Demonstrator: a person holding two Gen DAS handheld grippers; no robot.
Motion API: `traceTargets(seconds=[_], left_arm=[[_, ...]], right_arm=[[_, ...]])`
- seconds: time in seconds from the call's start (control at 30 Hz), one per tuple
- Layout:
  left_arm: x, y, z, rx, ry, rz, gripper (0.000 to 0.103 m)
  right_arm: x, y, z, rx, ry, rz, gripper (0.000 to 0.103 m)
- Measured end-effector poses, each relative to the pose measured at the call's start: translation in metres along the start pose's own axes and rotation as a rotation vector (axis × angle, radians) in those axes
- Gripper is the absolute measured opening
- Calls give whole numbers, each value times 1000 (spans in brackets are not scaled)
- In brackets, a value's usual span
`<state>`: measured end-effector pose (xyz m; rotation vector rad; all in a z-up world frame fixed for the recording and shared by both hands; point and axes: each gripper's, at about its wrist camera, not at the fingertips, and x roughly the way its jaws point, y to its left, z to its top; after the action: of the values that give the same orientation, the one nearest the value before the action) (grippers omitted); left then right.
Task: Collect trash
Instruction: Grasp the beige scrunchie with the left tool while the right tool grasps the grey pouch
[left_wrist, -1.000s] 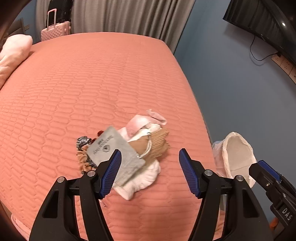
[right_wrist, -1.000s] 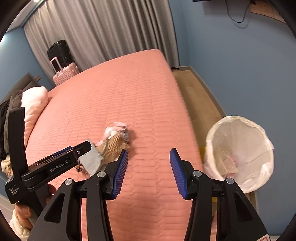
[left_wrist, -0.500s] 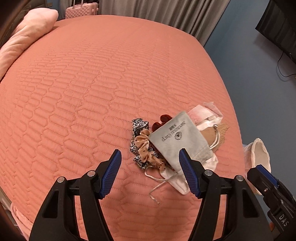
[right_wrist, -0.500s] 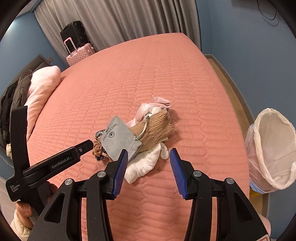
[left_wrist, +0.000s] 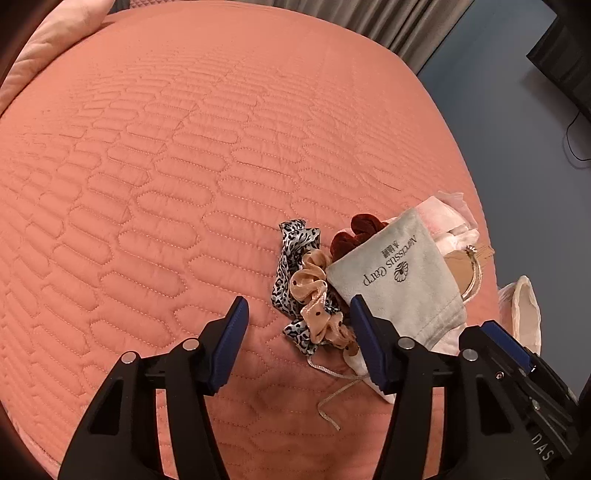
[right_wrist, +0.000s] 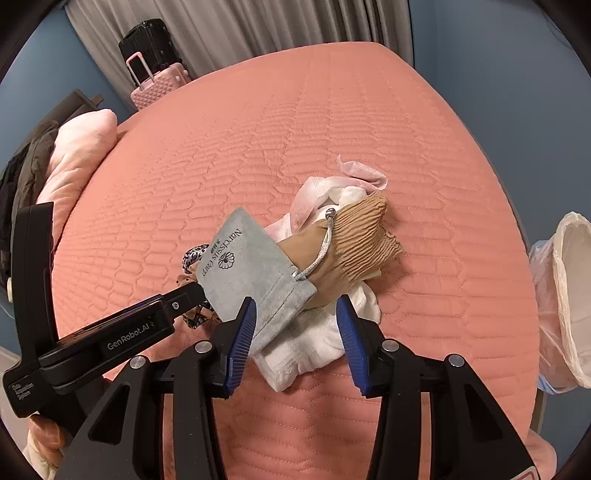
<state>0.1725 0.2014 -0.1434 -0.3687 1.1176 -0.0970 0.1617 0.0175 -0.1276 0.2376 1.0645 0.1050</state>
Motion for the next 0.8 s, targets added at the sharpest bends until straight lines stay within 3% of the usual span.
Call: traceTargets(seconds=[0.13, 0.2, 0.27, 0.33, 0.57, 0.8], left_arm=[[5, 5, 0, -19, 27, -32, 38], [9, 5, 0, -18, 45, -45, 30], [10, 3, 0, -9, 51, -56, 18], [7, 1, 0, 6, 40, -57, 16], [-18, -12, 3, 34, -17, -69, 12], [-69, -31, 9, 105, -106, -92, 12]], right_arm=[[13, 3, 1, 0, 21, 2, 35], [19, 3, 0, 1, 32, 8, 26], [20, 6, -1, -4, 40, 16, 9], [18, 7, -2, -10, 36, 21, 2], [-16, 14, 7, -45, -59, 30, 2], [-73, 8, 24, -45, -178, 31, 2]])
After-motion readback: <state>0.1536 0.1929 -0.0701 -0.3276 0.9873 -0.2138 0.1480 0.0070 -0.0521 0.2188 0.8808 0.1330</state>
